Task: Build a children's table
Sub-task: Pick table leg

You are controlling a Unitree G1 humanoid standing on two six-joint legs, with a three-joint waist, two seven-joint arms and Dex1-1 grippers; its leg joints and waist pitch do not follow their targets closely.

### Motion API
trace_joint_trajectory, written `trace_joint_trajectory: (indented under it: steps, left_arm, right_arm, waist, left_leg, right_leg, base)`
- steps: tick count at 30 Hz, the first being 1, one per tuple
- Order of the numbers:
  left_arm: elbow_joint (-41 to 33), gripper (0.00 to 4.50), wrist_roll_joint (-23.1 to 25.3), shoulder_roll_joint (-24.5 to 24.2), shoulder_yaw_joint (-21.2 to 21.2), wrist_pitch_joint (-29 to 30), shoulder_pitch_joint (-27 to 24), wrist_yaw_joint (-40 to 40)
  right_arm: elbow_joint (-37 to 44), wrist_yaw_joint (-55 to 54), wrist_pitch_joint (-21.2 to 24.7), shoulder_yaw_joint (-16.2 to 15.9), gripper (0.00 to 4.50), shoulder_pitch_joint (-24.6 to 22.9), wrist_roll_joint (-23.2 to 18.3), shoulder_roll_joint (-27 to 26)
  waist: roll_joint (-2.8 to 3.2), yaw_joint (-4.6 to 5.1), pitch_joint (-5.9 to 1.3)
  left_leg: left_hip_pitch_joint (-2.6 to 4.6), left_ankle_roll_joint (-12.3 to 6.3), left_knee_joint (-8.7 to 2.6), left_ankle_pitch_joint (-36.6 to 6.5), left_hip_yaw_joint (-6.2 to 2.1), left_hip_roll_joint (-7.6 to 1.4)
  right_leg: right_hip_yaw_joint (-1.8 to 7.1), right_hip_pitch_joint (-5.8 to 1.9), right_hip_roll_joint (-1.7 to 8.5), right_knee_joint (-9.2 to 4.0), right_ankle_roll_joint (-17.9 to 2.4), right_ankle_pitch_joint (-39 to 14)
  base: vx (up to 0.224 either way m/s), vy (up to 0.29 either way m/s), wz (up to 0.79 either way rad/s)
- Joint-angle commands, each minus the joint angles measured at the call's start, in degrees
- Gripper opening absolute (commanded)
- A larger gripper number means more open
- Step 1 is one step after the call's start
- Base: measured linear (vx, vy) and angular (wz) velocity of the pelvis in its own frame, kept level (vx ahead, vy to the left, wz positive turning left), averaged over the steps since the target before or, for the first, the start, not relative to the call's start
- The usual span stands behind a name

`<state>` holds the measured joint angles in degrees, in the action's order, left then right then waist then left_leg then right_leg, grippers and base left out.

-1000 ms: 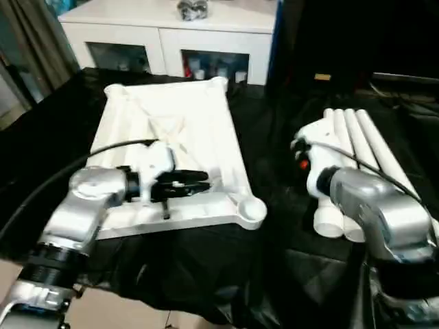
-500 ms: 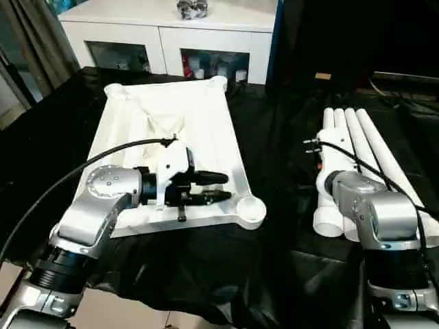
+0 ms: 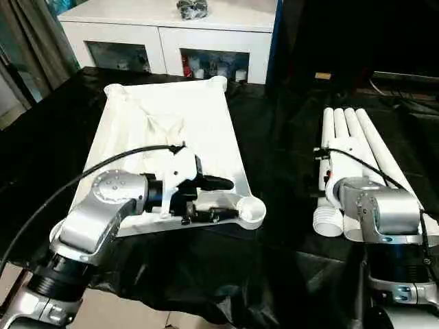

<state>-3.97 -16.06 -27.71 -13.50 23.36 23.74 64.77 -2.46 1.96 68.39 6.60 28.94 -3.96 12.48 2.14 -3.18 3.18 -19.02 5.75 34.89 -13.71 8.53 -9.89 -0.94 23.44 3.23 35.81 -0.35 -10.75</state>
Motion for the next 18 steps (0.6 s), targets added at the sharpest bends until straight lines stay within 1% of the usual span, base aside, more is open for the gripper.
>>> trace_joint_trajectory:
  steps: [1,4,6,7,10,13,14,15,16,18]
  left_arm:
    - [-1.25,3.66,0.02,-0.98,-0.48,0.46,-0.17,-0.22]
    - [-1.58,3.72,-0.17,-1.03,-0.49,0.67,-0.28,-0.34]
    - [-1.67,3.95,-0.20,-1.04,-0.49,0.75,-0.28,-0.36]
    - [-1.73,4.10,-0.18,-0.98,-0.52,0.79,-0.26,-0.42]
    - [-1.82,4.15,-0.13,-0.89,-0.58,0.85,-0.26,-0.49]
    - [-1.87,4.47,-0.13,-0.84,-0.76,0.88,-0.18,-0.64]
    - [-1.95,4.50,-0.11,-0.76,-0.84,0.87,-0.10,-0.72]
    - [-1.96,4.50,-0.10,-0.74,-0.86,0.86,-0.08,-0.73]
    - [-1.96,4.50,-0.11,-0.70,-0.88,0.86,-0.05,-0.72]
    - [-1.79,4.50,0.08,-0.65,-0.94,0.55,0.09,-0.75]
  right_arm:
    - [0.45,1.13,2.24,1.03,4.50,-0.39,-1.22,-0.47]
    - [0.60,1.51,3.36,1.28,4.50,-0.40,-1.56,-0.58]
    - [0.55,1.73,4.05,1.58,4.50,-0.32,-1.82,-0.76]
    - [0.25,1.92,4.80,2.28,4.23,-0.23,-2.31,-1.24]
    - [-0.13,2.06,5.18,2.59,4.11,-0.31,-2.78,-1.41]
    - [-0.86,1.88,5.45,3.93,3.73,-0.33,-3.15,-2.12]
    - [-1.58,1.65,5.37,5.26,3.69,-0.23,-3.38,-2.71]
    - [-1.73,1.63,5.35,5.44,3.52,-0.21,-3.40,-2.76]
    - [-2.07,1.64,5.30,5.69,3.52,-0.17,-3.40,-2.80]
    - [-2.63,1.43,5.07,6.48,3.29,-0.03,-3.44,-2.99]
  waist:
    - [-0.31,-0.10,-3.59]
    - [-0.40,-0.10,-3.63]
    - [-0.36,-0.12,-3.65]
    - [-0.44,-0.11,-3.63]
    - [-0.45,-0.15,-3.63]
    - [-0.50,-0.15,-3.60]
    - [-0.49,-0.17,-3.62]
    - [-0.49,-0.16,-3.62]
    - [-0.70,-0.12,-3.60]
    - [-0.63,-0.14,-3.58]
  left_leg:
    - [-0.82,2.28,-4.15,-1.25,0.24,-1.16]
    - [-0.84,2.18,-4.11,-0.68,0.25,-1.12]
    - [-0.84,2.19,-4.10,-0.55,0.27,-1.11]
    - [-0.90,2.20,-4.13,-0.56,0.25,-1.14]
    - [-0.81,2.29,-4.13,-0.59,0.28,-1.14]
    - [-0.89,2.27,-4.14,-0.49,0.28,-1.12]
    - [-0.88,2.25,-4.16,-0.61,0.29,-1.14]
    - [-0.86,2.28,-4.15,-0.67,0.30,-1.13]
    - [-0.83,2.36,-4.20,-0.75,0.31,-1.14]
    - [-0.84,2.38,-4.20,-0.72,0.29,-1.15]
  right_leg:
    - [2.18,-3.82,2.95,-3.53,-11.15,-5.62]
    - [2.17,-3.85,2.94,-3.46,-11.16,-4.82]
    - [2.18,-3.83,2.94,-3.45,-11.24,-4.71]
    - [2.17,-3.88,2.95,-3.43,-11.30,-4.67]
    - [2.16,-3.80,2.96,-3.50,-11.19,-5.06]
    - [2.20,-3.83,2.98,-3.49,-11.10,-5.25]
    - [2.21,-3.78,3.04,-3.50,-10.97,-5.66]
    - [2.20,-3.75,3.03,-3.52,-10.94,-5.85]
    - [2.18,-3.77,3.01,-3.62,-10.86,-6.18]
    - [2.19,-3.74,3.03,-3.59,-10.85,-6.28]
  base:
    - [0.000,0.000,0.00]
    - [0.000,0.000,0.00]
    - [0.000,0.000,0.00]
    - [0.000,0.000,0.00]
    - [0.000,0.000,0.00]
    - [0.000,0.000,0.00]
    - [0.000,0.000,0.00]
    - [0.000,0.000,0.00]
    - [0.000,0.000,0.00]
    - [0.000,0.000,0.00]
